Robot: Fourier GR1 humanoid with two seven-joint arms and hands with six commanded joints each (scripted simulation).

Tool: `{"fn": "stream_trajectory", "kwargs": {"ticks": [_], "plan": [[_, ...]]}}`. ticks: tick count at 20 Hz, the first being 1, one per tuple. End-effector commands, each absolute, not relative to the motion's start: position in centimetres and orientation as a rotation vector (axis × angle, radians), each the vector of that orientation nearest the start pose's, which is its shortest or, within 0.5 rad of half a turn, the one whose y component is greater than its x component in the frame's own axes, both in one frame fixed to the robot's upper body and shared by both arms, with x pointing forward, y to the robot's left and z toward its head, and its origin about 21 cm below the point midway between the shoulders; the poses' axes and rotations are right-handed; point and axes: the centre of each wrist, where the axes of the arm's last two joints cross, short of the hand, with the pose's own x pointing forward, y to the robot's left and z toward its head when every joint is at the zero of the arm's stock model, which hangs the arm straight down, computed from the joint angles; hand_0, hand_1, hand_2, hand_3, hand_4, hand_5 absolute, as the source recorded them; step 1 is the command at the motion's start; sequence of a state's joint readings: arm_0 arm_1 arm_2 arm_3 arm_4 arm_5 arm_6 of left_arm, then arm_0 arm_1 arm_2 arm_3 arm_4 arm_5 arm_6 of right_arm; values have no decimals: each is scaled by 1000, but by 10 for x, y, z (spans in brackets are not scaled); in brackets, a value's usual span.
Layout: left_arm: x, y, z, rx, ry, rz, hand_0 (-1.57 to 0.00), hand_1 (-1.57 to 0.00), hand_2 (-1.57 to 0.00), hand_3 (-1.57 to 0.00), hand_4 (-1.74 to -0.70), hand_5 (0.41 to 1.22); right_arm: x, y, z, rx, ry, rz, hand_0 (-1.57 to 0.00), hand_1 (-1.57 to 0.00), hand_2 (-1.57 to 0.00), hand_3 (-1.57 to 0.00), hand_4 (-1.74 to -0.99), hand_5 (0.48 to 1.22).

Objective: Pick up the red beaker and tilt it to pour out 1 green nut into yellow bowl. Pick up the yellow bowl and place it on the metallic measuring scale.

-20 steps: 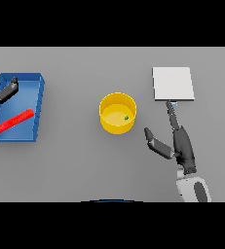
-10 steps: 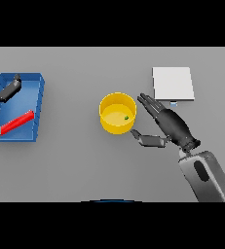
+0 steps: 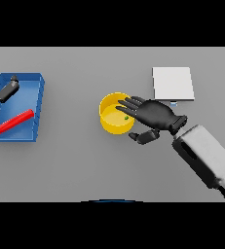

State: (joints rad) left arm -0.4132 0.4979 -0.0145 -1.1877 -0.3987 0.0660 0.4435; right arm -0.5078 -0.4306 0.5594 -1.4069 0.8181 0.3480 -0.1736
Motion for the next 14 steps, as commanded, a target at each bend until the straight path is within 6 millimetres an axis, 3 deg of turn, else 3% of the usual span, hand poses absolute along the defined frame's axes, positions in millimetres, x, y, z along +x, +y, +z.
{"fn": "stream_trajectory", "kwargs": {"ticks": [1, 6, 14], "plan": [[348, 336, 76, 842, -1106, -440, 0, 0, 0, 0, -745, 704, 324, -163, 70, -407, -1463, 1902, 1, 1, 1, 1, -1215, 711], [345, 336, 75, 844, -1106, -441, 1, 1, 1, 1, -743, 698, 337, -136, 62, -366, -1364, 2016, 1, 1, 1, 1, -1225, 722], [344, 344, 74, 844, -1111, -430, 1, 1, 1, 1, -744, 697, 355, -115, 59, -375, -1253, 2137, 1, 1, 1, 1, -1259, 734]]}}
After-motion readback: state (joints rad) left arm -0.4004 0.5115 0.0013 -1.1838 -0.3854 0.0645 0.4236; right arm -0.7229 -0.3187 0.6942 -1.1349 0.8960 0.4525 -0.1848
